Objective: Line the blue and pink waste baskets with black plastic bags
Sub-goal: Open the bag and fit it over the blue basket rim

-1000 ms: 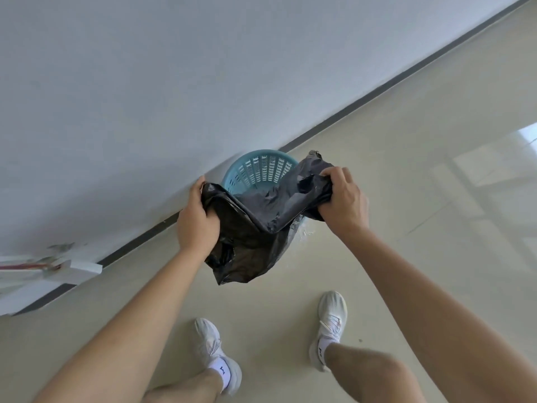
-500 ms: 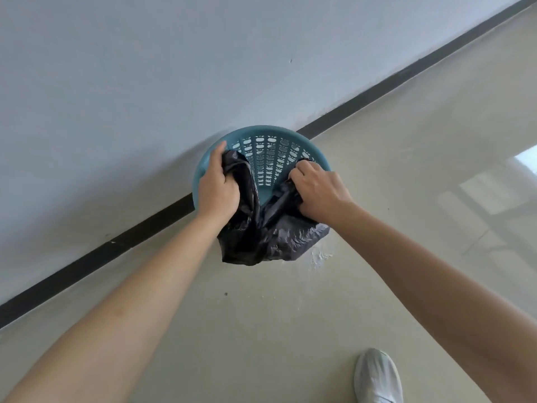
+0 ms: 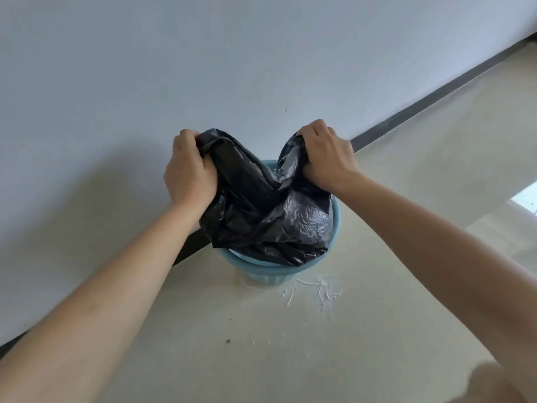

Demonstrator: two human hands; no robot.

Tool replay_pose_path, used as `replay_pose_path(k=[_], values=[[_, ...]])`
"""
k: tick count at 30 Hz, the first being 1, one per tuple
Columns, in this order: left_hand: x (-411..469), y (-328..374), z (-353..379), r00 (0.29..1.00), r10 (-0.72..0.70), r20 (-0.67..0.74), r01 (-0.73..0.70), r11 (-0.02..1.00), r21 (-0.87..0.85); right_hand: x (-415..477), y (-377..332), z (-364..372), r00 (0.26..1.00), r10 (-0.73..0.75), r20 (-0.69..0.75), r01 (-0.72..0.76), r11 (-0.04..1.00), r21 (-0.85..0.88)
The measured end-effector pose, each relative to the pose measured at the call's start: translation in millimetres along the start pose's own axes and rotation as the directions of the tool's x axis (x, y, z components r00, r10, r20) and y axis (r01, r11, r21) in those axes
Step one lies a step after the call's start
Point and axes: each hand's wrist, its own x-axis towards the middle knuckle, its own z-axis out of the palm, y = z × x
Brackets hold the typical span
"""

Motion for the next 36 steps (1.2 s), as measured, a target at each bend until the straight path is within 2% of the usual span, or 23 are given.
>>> replay_pose_path(k=[4,6,9,11,12,14,17,20,23,25,28,30,32,34,36], values=[[0.1,-6.0,5.1,0.985,0.034,-0.169,-0.042,0.998,-0.048,-3.0,6.6,7.7,0.97,-0.046,-0.24,0.076,0.99,0.118],[-17.7,-15.7,15.9,0.992,0.012,-0.128,-0.013,1.0,-0.006,-19.0,6.9,24.5,0.974,-0.073,-0.216,0.1,0.988,0.12],[-55.1,-34.8,32.5,0.988,0.104,0.118,-0.121,0.98,0.155,-56.9,4.1,56.3,0.977,-0.214,-0.005,0.214,0.976,0.045],[-72.2,-47.1,43.0,0.926,0.194,0.324,-0.283,0.925,0.254,-71.1,2.3,73.7,0.912,-0.317,0.26,0.357,0.926,-0.121],[-77.0,-51.6,46.7,0.893,0.231,0.387,-0.352,0.893,0.281,-72.7,0.5,80.9,0.871,-0.309,0.382,0.398,0.899,-0.181],[-78.5,-55.2,48.9,0.865,0.267,0.424,-0.416,0.855,0.311,-68.0,-4.1,88.6,0.824,-0.245,0.511,0.401,0.889,-0.221],[-72.9,-51.5,44.9,0.887,0.218,0.407,-0.372,0.86,0.351,-58.6,-8.0,90.3,0.829,-0.204,0.521,0.374,0.895,-0.244],[-67.8,-45.1,38.0,0.912,0.171,0.373,-0.311,0.881,0.357,-49.7,-2.7,82.2,0.908,-0.206,0.364,0.317,0.907,-0.277],[-62.1,-37.2,32.3,0.944,0.253,0.211,-0.311,0.894,0.322,-37.1,11.1,67.5,0.982,-0.107,0.158,0.135,0.975,-0.179],[-54.9,-34.0,29.1,0.959,0.272,0.077,-0.282,0.899,0.334,-28.5,23.3,58.7,0.999,-0.011,0.038,0.015,0.993,-0.114],[-42.5,-36.6,31.8,0.988,0.142,-0.056,-0.12,0.949,0.291,-20.4,43.1,52.2,0.991,0.116,-0.06,-0.116,0.993,-0.009],[-36.5,-41.3,37.6,0.997,-0.017,-0.071,0.035,0.966,0.255,-18.8,48.0,52.0,0.994,0.113,0.001,-0.112,0.984,0.138],[-33.4,-45.7,44.1,0.992,-0.096,-0.083,0.115,0.96,0.257,-18.0,42.4,47.1,0.986,-0.001,0.169,-0.047,0.958,0.282],[-31.5,-47.5,48.6,0.991,-0.112,-0.069,0.126,0.956,0.264,-20.0,28.3,41.1,0.919,-0.125,0.374,-0.023,0.93,0.366],[-29.7,-49.5,52.4,0.991,-0.122,-0.053,0.132,0.952,0.275,-26.0,10.5,48.1,0.82,-0.249,0.515,0.104,0.95,0.294]])
